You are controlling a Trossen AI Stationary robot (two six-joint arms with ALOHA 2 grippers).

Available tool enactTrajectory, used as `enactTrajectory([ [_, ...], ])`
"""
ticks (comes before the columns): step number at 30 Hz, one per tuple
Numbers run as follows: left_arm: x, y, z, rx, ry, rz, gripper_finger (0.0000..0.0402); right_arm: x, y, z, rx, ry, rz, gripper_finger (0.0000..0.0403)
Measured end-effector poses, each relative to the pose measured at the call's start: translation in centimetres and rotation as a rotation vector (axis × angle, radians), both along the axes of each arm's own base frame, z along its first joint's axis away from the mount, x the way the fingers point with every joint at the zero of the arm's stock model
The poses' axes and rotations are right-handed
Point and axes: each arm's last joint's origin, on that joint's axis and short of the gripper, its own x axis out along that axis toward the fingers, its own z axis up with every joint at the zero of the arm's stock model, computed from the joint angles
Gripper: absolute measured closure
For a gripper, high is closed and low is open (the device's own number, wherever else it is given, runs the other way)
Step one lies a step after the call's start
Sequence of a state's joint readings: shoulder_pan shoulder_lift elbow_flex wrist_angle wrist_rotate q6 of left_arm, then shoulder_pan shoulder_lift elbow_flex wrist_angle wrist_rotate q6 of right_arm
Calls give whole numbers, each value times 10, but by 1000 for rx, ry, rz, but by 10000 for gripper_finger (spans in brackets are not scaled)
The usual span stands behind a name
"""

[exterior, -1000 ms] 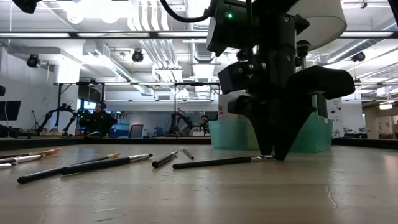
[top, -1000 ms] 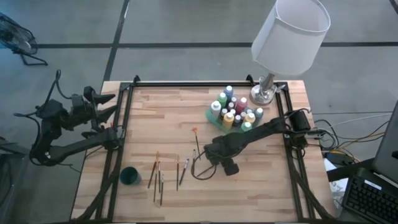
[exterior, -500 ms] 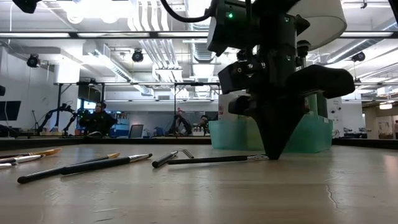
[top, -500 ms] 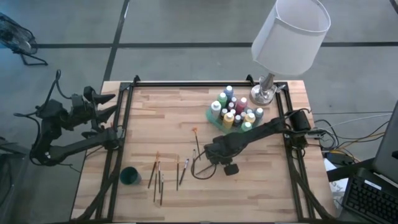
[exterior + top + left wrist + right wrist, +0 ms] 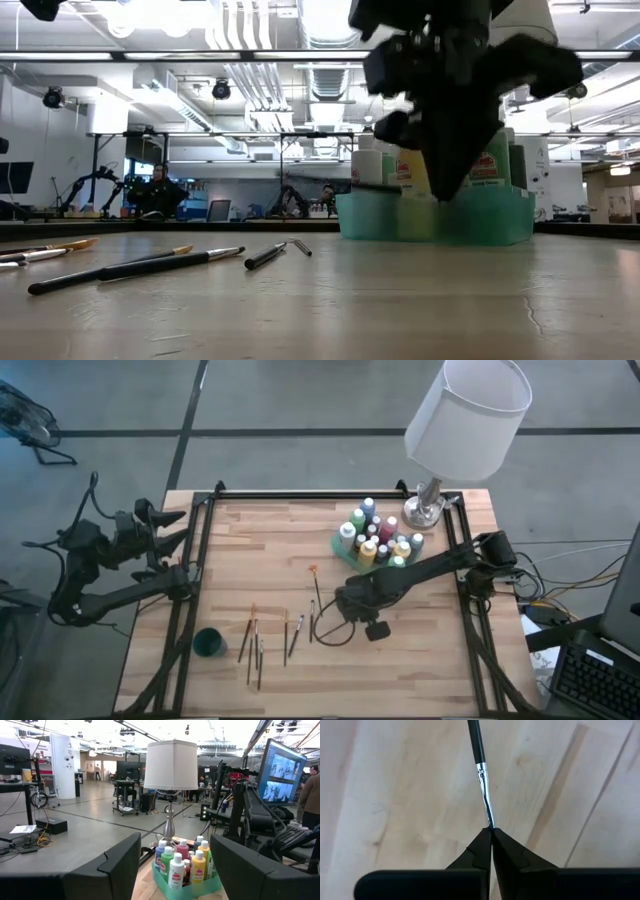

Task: Pick & Place Paint Supplies
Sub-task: Put the silver paint brush into the green cup

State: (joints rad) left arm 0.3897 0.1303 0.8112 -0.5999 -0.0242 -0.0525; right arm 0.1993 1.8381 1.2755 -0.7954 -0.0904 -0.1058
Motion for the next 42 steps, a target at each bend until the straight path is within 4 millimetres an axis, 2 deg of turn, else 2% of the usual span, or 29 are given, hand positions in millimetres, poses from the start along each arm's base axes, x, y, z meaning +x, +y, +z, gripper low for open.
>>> enactTrajectory([
  [5,0,0,0,0,0,0,158,-4,-2,11,-32,-19,-8,395],
  [10,0,0,0,0,0,0,158,-5,-1,21,-107,-52,163,395],
  [16,0,0,0,0,0,0,158,5,2,44,-246,-154,170,395],
  [21,0,0,1,-50,-32,-6,158,19,5,83,-433,-295,164,395],
  [27,0,0,12,-63,-169,-20,158,28,14,142,-693,-463,213,395],
  [34,6,2,16,-272,-341,-84,158,27,21,200,-1089,-523,301,395],
  [38,23,9,16,-533,-377,-108,158,25,20,226,-1225,-516,349,395],
  [42,57,19,19,-721,-325,-236,158,22,19,241,-1279,-506,400,395],
])
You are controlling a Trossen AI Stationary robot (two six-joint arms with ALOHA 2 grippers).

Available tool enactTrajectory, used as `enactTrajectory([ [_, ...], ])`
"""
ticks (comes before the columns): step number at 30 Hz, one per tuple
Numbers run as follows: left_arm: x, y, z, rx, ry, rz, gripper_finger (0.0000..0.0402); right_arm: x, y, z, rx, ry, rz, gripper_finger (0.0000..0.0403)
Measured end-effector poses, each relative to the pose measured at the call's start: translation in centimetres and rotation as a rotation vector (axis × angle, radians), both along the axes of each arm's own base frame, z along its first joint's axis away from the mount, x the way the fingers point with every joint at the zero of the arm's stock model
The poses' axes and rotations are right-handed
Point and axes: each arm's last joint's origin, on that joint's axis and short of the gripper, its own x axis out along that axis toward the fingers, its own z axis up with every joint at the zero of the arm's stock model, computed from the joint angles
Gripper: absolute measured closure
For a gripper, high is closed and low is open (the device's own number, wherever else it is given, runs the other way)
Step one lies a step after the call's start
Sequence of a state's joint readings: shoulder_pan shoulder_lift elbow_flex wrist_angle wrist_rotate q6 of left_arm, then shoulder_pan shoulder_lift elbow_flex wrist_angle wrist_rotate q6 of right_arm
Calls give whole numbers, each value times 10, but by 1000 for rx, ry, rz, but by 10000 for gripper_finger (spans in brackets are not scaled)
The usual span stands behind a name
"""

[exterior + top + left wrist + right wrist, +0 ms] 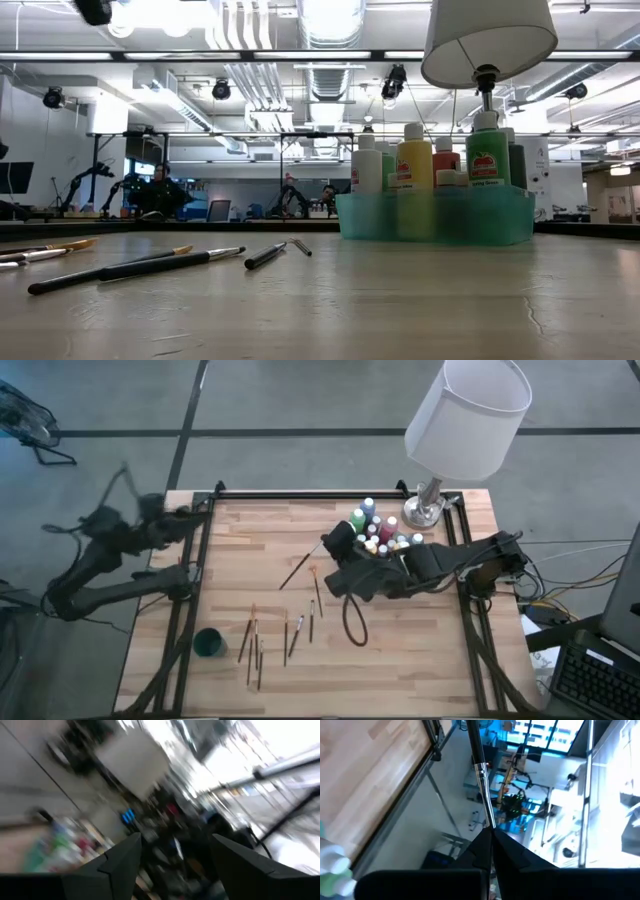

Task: Pick & Place Paint Supplies
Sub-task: Put the silver paint brush into the green cup

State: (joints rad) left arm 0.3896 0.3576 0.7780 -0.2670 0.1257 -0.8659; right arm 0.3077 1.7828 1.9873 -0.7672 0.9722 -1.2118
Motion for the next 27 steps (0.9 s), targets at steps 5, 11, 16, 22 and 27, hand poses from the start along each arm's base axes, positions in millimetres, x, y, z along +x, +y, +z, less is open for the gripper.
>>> enactTrajectory([
  [5,49,14,4,-105,30,-198,158,-1,0,5,-60,44,27,395],
  [11,89,27,16,-137,72,-332,158,0,0,1,-85,82,46,395],
  [16,123,38,24,-161,137,-437,158,0,0,1,-84,81,49,395],
  [22,157,47,40,-153,161,-604,158,0,0,1,-84,82,48,395],
  [27,179,54,51,-134,171,-719,158,0,0,1,-93,89,51,395],
])
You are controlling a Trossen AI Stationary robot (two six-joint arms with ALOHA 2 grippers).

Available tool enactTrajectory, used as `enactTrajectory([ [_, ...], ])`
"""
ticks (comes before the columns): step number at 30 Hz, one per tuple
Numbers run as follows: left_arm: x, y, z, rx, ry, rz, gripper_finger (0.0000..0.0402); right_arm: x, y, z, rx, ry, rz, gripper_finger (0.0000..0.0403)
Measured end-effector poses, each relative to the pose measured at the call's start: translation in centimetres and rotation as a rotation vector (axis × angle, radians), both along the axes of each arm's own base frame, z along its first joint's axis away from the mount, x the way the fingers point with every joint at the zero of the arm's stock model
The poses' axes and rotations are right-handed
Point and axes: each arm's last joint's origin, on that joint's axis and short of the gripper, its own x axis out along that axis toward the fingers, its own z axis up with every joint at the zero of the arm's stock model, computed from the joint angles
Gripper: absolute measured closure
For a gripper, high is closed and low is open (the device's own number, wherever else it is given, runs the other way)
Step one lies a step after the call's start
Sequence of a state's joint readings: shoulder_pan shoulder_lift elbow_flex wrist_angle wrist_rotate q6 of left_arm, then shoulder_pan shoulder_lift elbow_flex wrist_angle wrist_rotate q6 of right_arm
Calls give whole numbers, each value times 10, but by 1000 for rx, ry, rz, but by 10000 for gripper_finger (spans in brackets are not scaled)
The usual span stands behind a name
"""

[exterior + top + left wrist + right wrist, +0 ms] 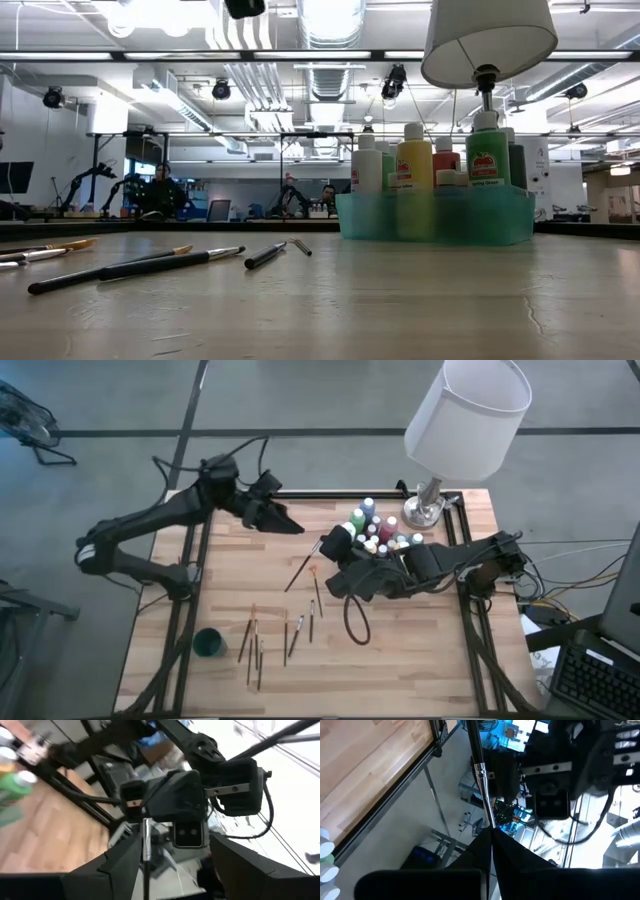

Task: Pick & Place Paint Supplies
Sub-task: Put the silver paint brush into the green cup

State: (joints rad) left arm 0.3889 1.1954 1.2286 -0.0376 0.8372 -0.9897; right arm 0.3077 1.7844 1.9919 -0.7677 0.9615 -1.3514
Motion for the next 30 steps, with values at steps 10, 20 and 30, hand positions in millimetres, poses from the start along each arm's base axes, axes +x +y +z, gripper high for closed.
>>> enactTrajectory([
  [10,31,10,-16,-42,78,-110,158,1,0,3,-22,-12,3,394],
  [20,42,5,-20,-42,78,-155,159,4,-8,3,-21,-17,-19,394],
  [30,42,5,-19,-32,64,-146,249,5,-10,3,-19,-17,-22,394],
])
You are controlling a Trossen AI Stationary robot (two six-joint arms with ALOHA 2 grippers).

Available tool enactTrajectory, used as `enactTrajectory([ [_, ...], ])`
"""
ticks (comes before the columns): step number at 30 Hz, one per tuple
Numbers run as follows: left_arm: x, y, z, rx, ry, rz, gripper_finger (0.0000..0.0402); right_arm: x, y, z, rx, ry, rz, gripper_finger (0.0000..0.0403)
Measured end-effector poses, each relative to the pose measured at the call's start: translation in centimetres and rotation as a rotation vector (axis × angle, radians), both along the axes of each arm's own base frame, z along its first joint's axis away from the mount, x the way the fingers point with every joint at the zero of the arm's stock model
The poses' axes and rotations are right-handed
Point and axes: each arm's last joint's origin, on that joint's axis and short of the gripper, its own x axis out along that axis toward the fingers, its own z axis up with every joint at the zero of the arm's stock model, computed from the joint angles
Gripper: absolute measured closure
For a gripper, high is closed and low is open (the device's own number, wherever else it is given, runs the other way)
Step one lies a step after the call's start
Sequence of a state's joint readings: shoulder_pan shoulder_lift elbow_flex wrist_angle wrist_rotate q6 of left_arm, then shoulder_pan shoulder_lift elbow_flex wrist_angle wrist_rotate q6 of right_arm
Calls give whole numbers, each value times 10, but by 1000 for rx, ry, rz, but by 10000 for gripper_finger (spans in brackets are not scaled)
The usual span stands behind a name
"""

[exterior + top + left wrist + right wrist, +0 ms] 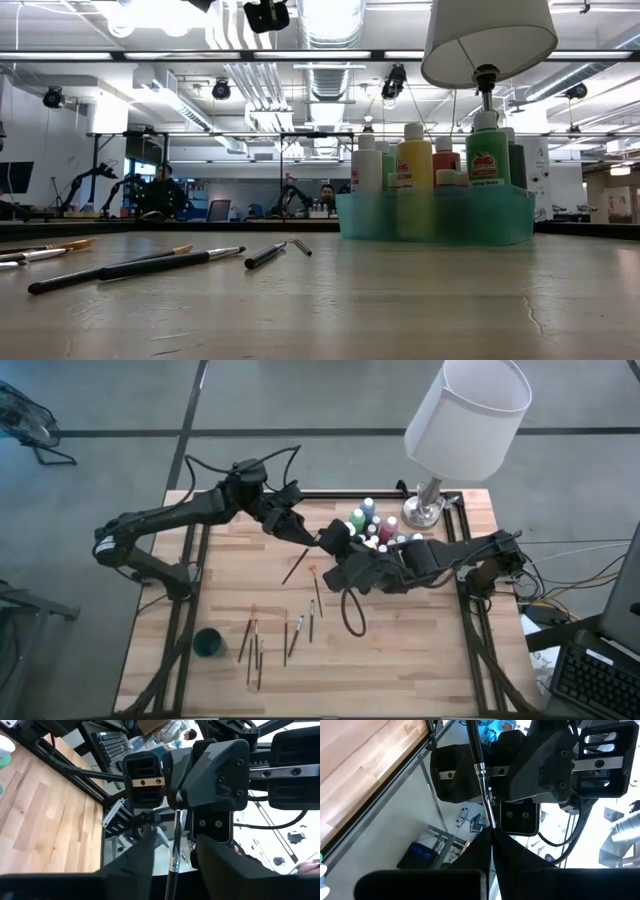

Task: Pick & Place Paint Supplies
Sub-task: Put the silver paint brush into the green cup

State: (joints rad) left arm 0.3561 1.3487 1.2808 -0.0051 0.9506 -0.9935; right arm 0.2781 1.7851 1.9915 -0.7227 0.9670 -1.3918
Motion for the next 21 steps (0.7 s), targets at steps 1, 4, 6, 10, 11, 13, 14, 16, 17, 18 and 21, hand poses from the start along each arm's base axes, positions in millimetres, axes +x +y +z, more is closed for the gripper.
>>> enactTrajectory([
  [1,0,0,0,0,1,1,263,0,0,0,1,0,0,394],
  [4,0,0,-1,-1,3,1,303,0,-1,0,3,0,1,394],
  [6,0,0,-1,-2,4,1,325,0,-1,0,4,-1,3,394],
  [10,0,0,-1,5,-2,0,364,1,-1,0,6,-2,2,394],
  [11,0,0,-1,11,-6,0,372,1,-1,0,6,-2,2,394],
  [13,0,0,-1,24,-15,-1,385,1,-1,0,9,-4,1,394],
  [14,0,0,-1,27,-17,-1,386,1,-1,0,17,-11,-1,394],
  [16,0,0,0,32,-21,-1,386,1,-1,0,51,-44,-15,394],
  [17,-1,0,0,34,-24,-1,386,1,-1,0,73,-65,-24,394],
  [18,-1,0,0,37,-27,1,386,1,0,0,93,-85,-32,394],
  [21,-2,-1,2,55,-43,15,386,0,0,1,156,-146,-56,394],
])
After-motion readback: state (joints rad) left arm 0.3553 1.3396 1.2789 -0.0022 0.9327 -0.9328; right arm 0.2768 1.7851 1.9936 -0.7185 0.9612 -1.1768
